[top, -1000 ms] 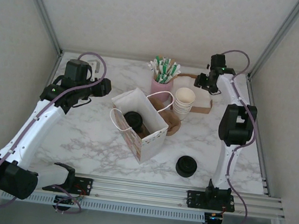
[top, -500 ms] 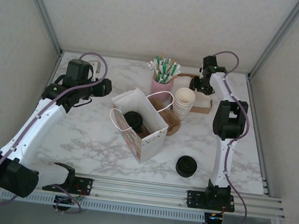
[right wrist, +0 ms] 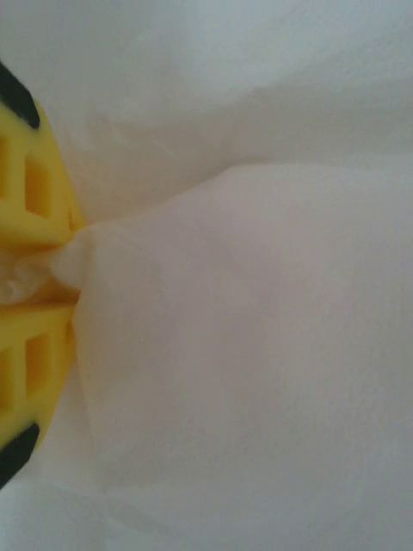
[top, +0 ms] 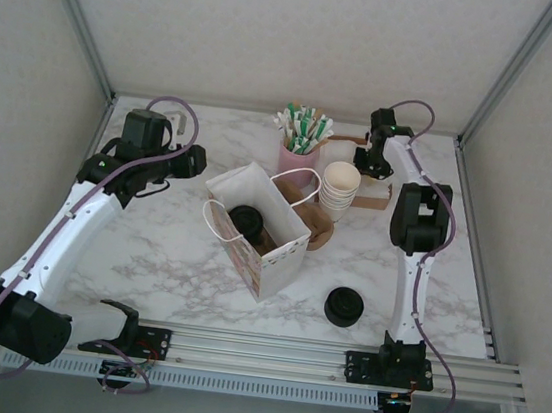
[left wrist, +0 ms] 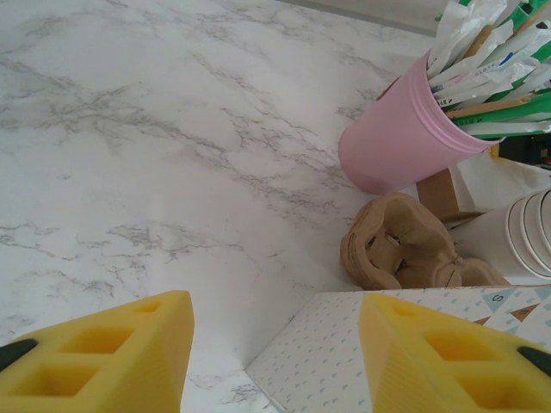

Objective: Pack the takeout coffee

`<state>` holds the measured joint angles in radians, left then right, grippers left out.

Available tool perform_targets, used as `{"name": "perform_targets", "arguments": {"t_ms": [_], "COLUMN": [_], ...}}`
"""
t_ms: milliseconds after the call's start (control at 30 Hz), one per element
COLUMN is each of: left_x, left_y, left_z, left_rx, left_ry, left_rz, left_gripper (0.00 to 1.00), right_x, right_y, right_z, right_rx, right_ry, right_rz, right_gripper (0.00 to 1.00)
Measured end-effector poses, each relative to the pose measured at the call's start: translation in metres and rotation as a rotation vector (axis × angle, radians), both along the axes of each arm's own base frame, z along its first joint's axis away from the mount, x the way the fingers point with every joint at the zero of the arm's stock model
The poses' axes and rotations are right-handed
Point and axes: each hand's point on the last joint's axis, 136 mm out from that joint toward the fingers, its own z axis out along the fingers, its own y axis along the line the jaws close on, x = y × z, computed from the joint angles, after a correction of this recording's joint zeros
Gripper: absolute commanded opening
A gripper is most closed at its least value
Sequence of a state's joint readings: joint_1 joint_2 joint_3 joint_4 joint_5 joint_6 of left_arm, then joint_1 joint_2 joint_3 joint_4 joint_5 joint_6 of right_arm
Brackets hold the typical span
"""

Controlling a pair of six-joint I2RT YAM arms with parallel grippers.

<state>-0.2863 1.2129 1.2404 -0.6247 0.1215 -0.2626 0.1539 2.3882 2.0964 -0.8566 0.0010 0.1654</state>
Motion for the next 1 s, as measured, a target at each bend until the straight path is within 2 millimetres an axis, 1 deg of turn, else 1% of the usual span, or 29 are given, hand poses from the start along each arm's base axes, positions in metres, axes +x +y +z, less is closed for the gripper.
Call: {"name": "perform_targets", "arguments": {"t_ms": [200, 267, 333, 367, 500, 667, 733, 833, 933, 1000], "left_x": [0.000, 0.000, 0.000, 0.000, 0.000, 0.000, 0.000, -0.001, -0.001, -0.001], "left_y": [0.000, 0.000, 0.000, 0.000, 0.000, 0.000, 0.000, 0.000, 0.000, 0.000], "left_z": [0.000, 0.000, 0.000, 0.000, 0.000, 0.001, 0.001, 0.001, 0.001, 0.002], "left_rx": [0.001, 0.000, 0.000, 0.000, 0.000, -0.001, -0.001, -0.001, -0.001, -0.002], "left_ry": [0.000, 0.000, 0.000, 0.000, 0.000, -0.002, -0.003, -0.003, -0.004, -0.005], "left_rz": [0.000, 0.000, 0.000, 0.000, 0.000, 0.000, 0.000, 0.000, 0.000, 0.000], "left_gripper": [0.54, 0.54, 0.54, 0.54, 0.53, 0.53, 0.53, 0.54, 0.54, 0.54], "right_x": [0.001, 0.000, -0.002, -0.001, 0.000, -0.002, -0.006, -0.016, -0.029, -0.041], "right_y": [0.002, 0.002, 0.003, 0.003, 0.002, -0.006, -0.011, -0.018, -0.024, -0.028], "right_z": [0.010, 0.017, 0.028, 0.036, 0.070, 0.107, 0.121, 0.149, 0.187, 0.219], "right_rx": [0.016, 0.022, 0.037, 0.046, 0.070, 0.081, 0.074, 0.064, 0.057, 0.048], "right_ry": [-0.020, -0.033, -0.052, -0.068, -0.146, -0.236, -0.271, -0.331, -0.424, -0.502], "right_rz": [-0.006, -0.010, -0.016, -0.021, -0.036, -0.068, -0.084, -0.109, -0.130, -0.141], "right_gripper": [0.11, 0.09, 0.03, 0.00, 0.00, 0.00, 0.00, 0.00, 0.00, 0.00]}}
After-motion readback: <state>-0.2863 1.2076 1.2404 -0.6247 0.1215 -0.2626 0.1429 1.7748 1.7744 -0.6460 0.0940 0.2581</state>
